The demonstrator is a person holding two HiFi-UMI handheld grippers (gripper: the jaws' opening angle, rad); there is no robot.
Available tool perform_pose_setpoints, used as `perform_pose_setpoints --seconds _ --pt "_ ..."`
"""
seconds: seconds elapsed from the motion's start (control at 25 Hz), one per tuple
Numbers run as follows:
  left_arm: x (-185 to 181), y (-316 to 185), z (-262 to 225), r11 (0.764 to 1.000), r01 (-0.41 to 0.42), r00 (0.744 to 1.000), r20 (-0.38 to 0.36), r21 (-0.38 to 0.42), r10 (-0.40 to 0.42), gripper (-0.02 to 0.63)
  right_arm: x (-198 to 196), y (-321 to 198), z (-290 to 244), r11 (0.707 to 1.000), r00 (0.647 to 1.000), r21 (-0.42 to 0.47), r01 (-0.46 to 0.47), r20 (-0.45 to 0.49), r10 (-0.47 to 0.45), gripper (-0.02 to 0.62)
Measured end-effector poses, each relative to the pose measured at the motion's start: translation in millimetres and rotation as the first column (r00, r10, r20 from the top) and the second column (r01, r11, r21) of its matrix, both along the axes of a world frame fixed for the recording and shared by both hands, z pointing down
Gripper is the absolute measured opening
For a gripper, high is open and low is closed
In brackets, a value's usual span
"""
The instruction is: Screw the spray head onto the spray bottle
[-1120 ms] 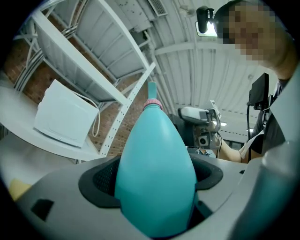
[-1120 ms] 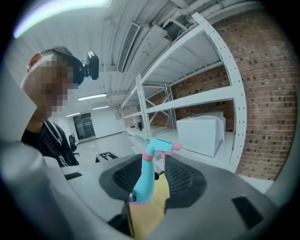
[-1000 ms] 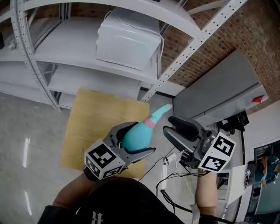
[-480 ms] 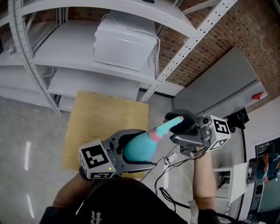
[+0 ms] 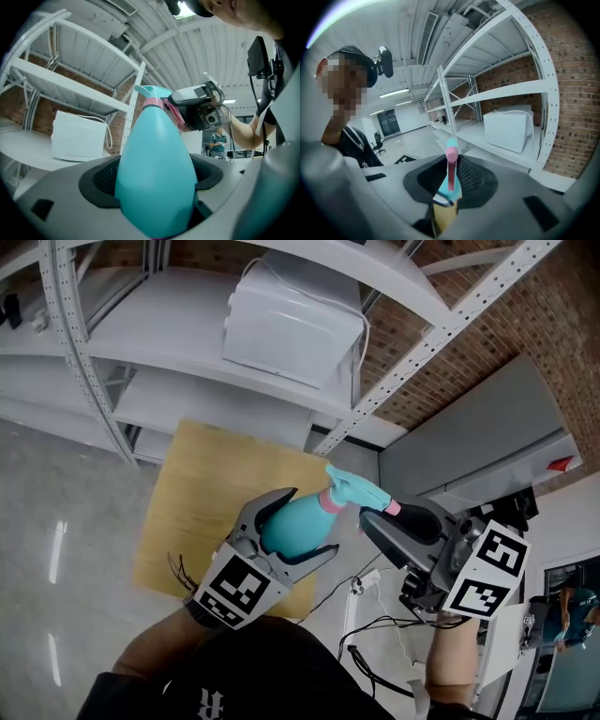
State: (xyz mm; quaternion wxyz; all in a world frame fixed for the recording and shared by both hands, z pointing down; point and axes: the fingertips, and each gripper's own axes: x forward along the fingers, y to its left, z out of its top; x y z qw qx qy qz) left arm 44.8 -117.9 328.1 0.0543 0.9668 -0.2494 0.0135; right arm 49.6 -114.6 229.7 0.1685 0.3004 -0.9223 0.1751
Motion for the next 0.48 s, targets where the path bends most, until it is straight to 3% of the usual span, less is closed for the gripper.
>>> perform_pose_setpoints --seconds 0.28,0.48 --pt "9 -6 7 0.998 0.006 1.000 -0.023 -0.070 -0.008 0.423 -9 7 0 0.996 0.996 0.017 -0.088 -0.029 0.089 0.064" --pt "15 -7 15 0.997 0.022 0.999 0.037 -0.069 -0.019 0.423 -16 7 1 0.994 0.993 0.012 -0.112 -0.025 0.112 0.087"
